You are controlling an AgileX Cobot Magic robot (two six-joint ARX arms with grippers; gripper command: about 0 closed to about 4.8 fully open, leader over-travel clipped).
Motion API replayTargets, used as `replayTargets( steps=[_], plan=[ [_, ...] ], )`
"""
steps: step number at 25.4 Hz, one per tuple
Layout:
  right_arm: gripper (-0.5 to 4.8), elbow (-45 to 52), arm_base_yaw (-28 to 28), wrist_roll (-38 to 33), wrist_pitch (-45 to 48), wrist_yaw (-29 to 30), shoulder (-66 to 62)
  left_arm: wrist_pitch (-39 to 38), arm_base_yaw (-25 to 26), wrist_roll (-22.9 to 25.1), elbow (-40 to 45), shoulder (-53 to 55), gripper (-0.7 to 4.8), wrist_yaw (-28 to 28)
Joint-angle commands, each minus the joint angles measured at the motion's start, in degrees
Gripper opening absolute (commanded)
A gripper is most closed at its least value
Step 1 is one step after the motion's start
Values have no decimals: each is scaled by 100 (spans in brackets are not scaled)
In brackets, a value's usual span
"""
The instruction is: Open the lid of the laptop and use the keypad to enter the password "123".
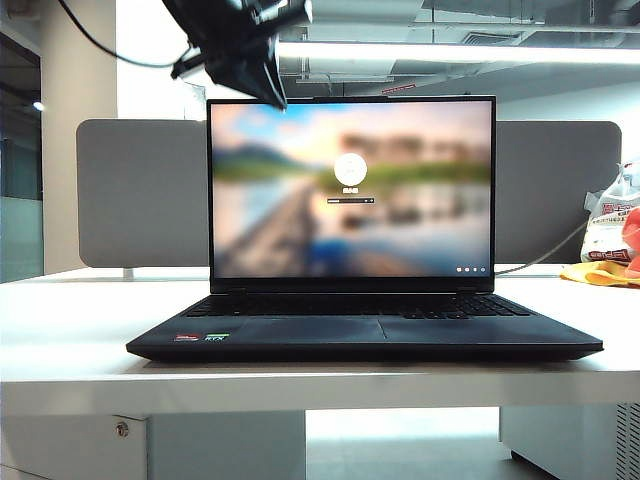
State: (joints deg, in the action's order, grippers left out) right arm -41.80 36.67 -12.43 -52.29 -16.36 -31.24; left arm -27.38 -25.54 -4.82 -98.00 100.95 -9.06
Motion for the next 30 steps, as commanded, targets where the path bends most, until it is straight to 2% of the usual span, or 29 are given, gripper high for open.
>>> replayTargets(
  steps=[1, 2, 4, 6, 8, 10, 14, 18, 21, 25, 30],
  plan=[
    [-5, -17, 0, 254, 1449, 181, -1034, -634, -149, 291, 146, -393, -5, -378],
    [-5, -68, -11, 332, 1996, 262, -1593, -610, -256, 417, 435, -695, -5, -361],
    [-5, -437, -131, 404, 2264, 345, -2420, -343, -326, 402, 1064, -1237, -5, -199],
    [-5, -1196, -592, 660, 2398, 485, -3373, 173, -361, 149, 2002, -1998, -5, -22],
    [-5, -1626, -1036, 667, 2605, 964, -3836, 481, -361, 136, 2739, -2660, -5, 328],
    [-5, -1908, -1451, 671, 2686, 1198, -4179, 750, -363, 63, 3449, -3351, -4, 608],
    [-5, -2020, -1862, 710, 2837, 1401, -4750, 1165, -363, -299, 4513, -4485, -4, 844],
    [-5, -2098, -1993, 706, 2898, 1674, -5320, 1182, -505, -568, 5049, -5193, -5, 940],
    [-5, -2321, -1993, 713, 2839, 1681, -5816, 1150, -745, -575, 5333, -5587, -4, 1322],
    [-5, -2752, -1993, 710, 2765, 1908, -6430, 1082, -1298, -662, 5595, -5838, -5, 1871],
    [-5, -3246, -1996, 715, 2610, 1912, -6981, 925, -2004, -789, 5694, -5860, -4, 2527]
  ],
)
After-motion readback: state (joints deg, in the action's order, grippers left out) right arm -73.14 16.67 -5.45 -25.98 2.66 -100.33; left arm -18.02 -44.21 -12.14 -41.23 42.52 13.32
